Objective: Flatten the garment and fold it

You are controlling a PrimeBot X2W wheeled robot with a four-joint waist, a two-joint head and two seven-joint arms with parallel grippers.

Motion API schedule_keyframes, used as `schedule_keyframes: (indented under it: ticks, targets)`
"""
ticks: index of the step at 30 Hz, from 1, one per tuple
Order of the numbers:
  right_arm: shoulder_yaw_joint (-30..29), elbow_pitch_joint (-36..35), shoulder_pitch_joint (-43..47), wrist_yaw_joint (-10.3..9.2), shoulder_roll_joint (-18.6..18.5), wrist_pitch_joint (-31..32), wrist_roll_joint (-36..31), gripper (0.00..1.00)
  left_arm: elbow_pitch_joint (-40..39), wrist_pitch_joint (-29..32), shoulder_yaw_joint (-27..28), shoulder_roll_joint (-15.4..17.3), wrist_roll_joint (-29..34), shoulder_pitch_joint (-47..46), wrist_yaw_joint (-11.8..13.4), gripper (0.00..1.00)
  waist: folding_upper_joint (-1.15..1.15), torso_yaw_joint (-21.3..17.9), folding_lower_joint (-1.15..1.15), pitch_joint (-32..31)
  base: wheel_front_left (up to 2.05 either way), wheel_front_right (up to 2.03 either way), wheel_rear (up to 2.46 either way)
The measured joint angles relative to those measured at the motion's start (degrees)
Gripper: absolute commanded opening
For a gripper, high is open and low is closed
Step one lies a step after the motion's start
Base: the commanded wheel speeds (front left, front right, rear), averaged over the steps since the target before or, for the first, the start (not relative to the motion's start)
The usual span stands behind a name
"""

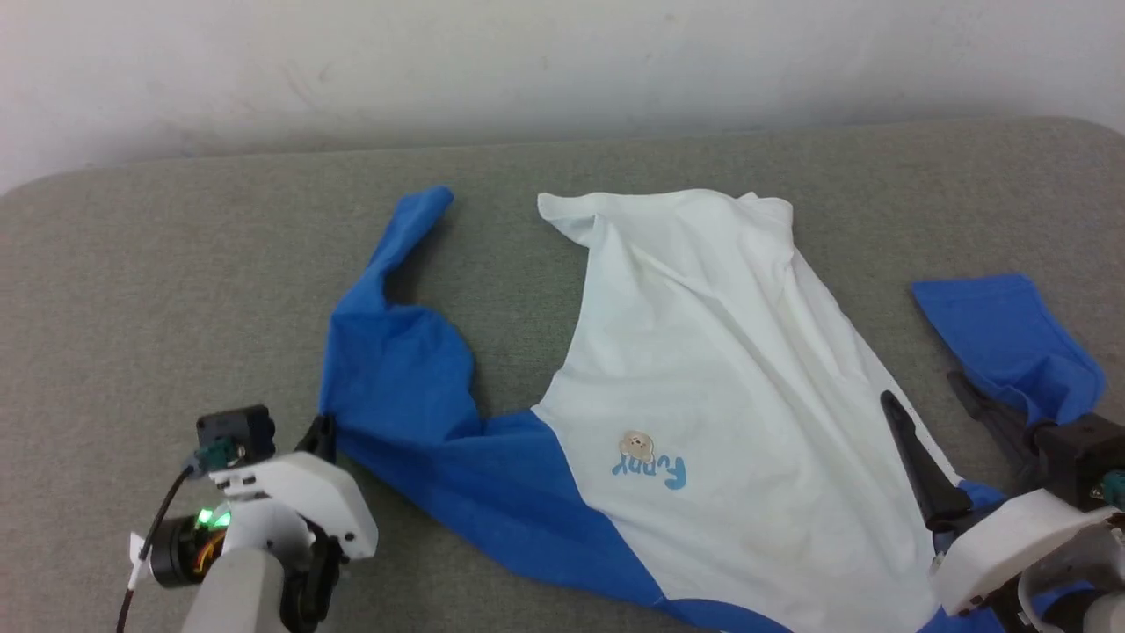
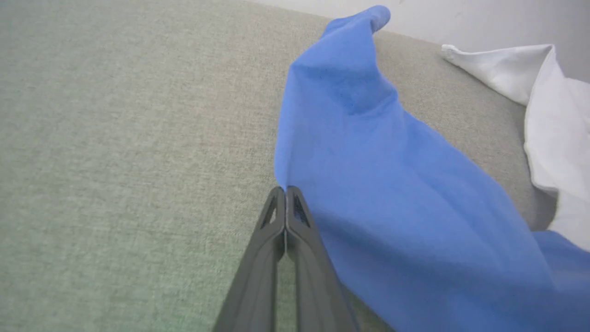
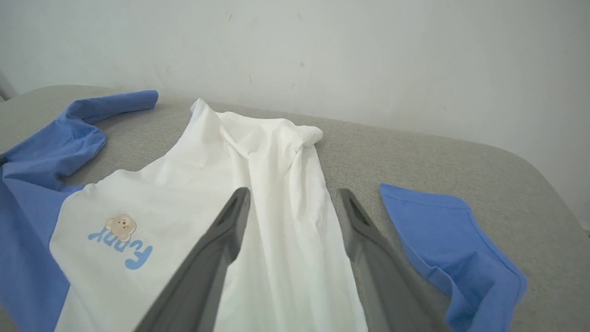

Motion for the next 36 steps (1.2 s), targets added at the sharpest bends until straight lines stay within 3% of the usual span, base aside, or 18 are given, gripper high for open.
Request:
schedule_keyframes:
  ticks: [6, 7, 8, 15, 18, 23, 28, 36]
  targets:
    - [0.07, 0.49, 0.17, 0.0, 0.37, 0.51, -0.24, 1.0, -1.18, 2.35, -1.1, -0.18, -0.54, 3.78, -0.18, 0.0, 0.0, 1.68, 0.0, -0.44, 0.0, 0.0, 0.0]
    - [0.1, 0.63, 0.2, 0.0, 0.42, 0.52, -0.24, 1.0, -1.52, 2.48, -1.46, -0.2, -0.62, 3.94, -0.78, 0.13, 0.0, 1.87, 0.0, -0.47, 0.0, 0.0, 0.0]
    - [0.14, 0.78, 0.21, 0.0, 0.45, 0.53, -0.24, 1.0, -1.86, 2.43, -1.55, -0.25, -0.78, 4.08, -1.01, 0.98, 0.0, 2.02, 0.0, -0.5, 0.0, 0.0, 0.0]
    - [0.6, 1.15, 0.03, 0.0, 0.89, 0.52, -0.24, 1.0, -7.05, -2.31, -2.08, 1.43, -0.03, 2.19, -2.23, 1.0, 0.0, 1.4, 0.0, -0.18, 0.0, 0.0, 0.0]
    - [0.74, 1.12, -0.06, 0.0, 1.29, 0.51, -0.24, 1.0, -9.49, -1.66, -3.61, 2.71, 1.36, -1.61, -3.0, 1.0, 0.0, 0.5, 0.0, 0.29, 0.0, 0.0, 0.0]
    - [1.0, 1.66, -0.15, 0.0, 2.04, 0.1, -0.24, 1.0, -7.58, 7.37, -7.71, 2.77, 3.49, -6.43, -3.41, 1.0, 0.0, -1.68, 0.0, 1.35, 0.0, 0.0, 0.0]
    - [1.62, 2.42, -0.38, 0.0, 3.13, -1.07, -0.13, 1.0, -2.83, 17.42, -9.73, 1.85, 5.24, -7.73, 0.07, 1.0, 0.0, -3.89, 0.0, 2.95, 0.0, 0.0, 0.0]
    - [1.63, 4.08, -0.38, 0.0, 3.68, -2.19, -0.11, 1.0, -0.41, 19.13, -10.39, 3.11, 6.98, -11.17, 1.96, 1.0, 0.0, -5.9, 0.0, 6.17, 0.0, 0.0, 0.0]
